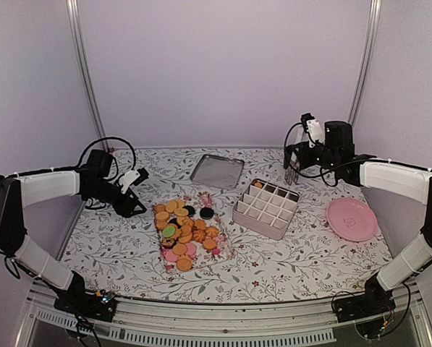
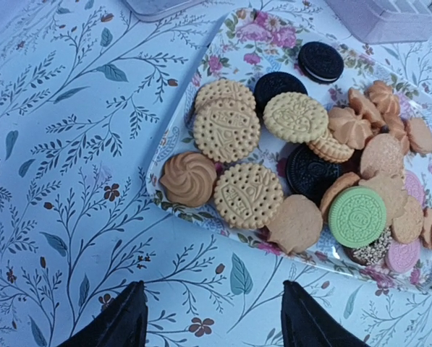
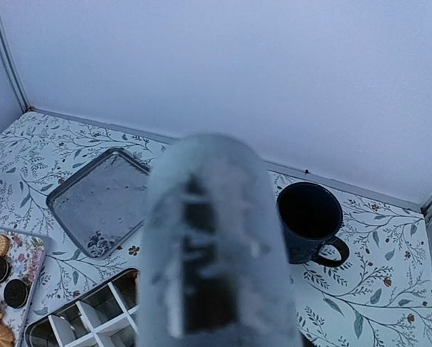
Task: Pack the cookies
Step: Move the packing box to the center of the board.
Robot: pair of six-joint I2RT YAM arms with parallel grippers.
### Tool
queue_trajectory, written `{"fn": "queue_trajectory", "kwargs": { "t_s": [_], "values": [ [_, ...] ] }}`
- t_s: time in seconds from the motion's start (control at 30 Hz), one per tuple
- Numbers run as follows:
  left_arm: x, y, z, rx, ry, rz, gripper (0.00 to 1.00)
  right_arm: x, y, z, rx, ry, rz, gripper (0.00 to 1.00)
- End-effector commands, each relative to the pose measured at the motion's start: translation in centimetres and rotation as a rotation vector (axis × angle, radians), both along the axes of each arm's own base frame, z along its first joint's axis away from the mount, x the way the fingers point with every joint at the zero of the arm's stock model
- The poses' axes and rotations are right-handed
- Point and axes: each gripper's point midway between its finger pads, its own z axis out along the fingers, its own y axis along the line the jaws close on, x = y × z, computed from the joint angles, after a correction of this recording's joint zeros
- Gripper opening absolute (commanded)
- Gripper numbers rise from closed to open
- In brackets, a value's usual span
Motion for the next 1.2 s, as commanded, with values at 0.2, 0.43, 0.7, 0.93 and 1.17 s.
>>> {"fn": "queue_trajectory", "kwargs": {
  "t_s": [0.2, 0.43, 0.7, 0.93, 1.17],
  "values": [
    [0.2, -0.1, 1.2, -0.023, -0.018, 0.008, 0.64, 3.6, -0.4, 0.3, 0.047, -0.079, -0.086, 0.28],
    [0.5, 0.0, 1.4, -0.019, -0.026, 0.007, 0.64, 5.1, 2.0, -2.1, 0.148, -0.009, -0.029, 0.26],
    [0.6, -0.1, 1.3, -0.021, -0.021, 0.009, 0.64, 3.9, 6.8, -3.0, 0.179, 0.022, 0.076, 0.22],
    [0.6, -0.1, 1.3, -0.022, -0.025, 0.008, 0.63, 1.9, 10.4, -4.1, 0.188, 0.058, 0.152, 0.20],
    [0.7, -0.1, 1.2, -0.025, -0.024, 0.006, 0.63, -0.6, 13.4, -4.1, 0.202, 0.074, 0.224, 0.16]
  ]
}}
